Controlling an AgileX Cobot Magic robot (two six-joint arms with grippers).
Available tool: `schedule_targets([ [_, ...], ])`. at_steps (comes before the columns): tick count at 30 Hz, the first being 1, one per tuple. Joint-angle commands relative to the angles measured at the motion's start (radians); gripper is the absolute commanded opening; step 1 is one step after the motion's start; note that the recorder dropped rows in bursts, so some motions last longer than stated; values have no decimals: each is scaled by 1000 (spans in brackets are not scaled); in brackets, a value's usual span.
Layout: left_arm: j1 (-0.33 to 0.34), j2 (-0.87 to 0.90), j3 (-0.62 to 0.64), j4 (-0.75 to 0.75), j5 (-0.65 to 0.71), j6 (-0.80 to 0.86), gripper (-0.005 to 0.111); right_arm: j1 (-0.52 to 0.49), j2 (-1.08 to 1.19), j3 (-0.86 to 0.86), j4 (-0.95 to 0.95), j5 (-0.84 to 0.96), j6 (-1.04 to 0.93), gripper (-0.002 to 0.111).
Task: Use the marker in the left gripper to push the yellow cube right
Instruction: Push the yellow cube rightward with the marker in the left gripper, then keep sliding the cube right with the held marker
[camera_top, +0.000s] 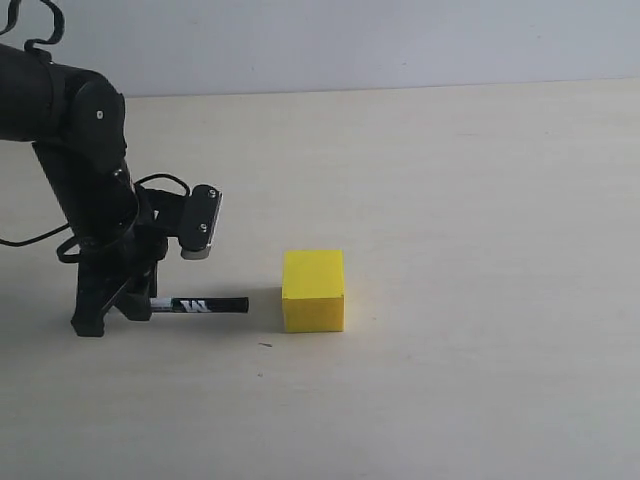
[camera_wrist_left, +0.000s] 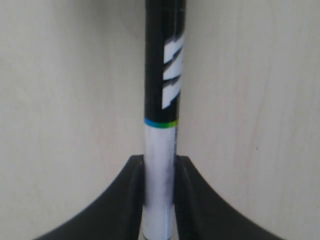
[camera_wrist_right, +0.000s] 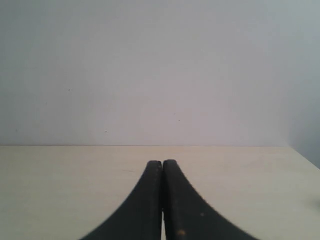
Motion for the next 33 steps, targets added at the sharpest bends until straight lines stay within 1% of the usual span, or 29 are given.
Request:
schedule_targets([
  [1,-7,-3,1,-19,-17,-9,0,-7,-6,4,-2,-3,-1,0],
  [6,-7,-3,-28,-50,-15,-9,0,-7,-6,4,-2,-3,-1,0],
  [9,-30,0,-48,-53,-15,-9,0,-7,-6,4,-2,-3,-1,0],
  [11,-57,11,-71,-60,-8,-13,0,-7,-6,4,-2,-3,-1,0],
  [15,-143,66,-135,-64,10,-40,0,-7,-6,4,-2,-3,-1,0],
  [17,-165,89,-168,-64,24,-42,0,-7,-6,4,-2,-3,-1,0],
  [19,-167,100,-195,-64,45,-45,0,-7,-6,4,-2,-3,-1,0],
  [21,-153,100,-200,-60,60,-64,0,-7,-6,4,-2,-3,-1,0],
  [23,-138,100,-200,-59,103,-66,0,-7,-6,4,-2,-3,-1,0],
  [25,-126,107,-200,-47,148,-101,0,-7,-6,4,-2,-3,-1,0],
  [28,-126,123,-200,-4,140,-211,0,-7,-6,4,-2,-3,-1,0],
  [33,-150,137,-200,-34,95,-225,0,-7,-6,4,-2,-3,-1,0],
])
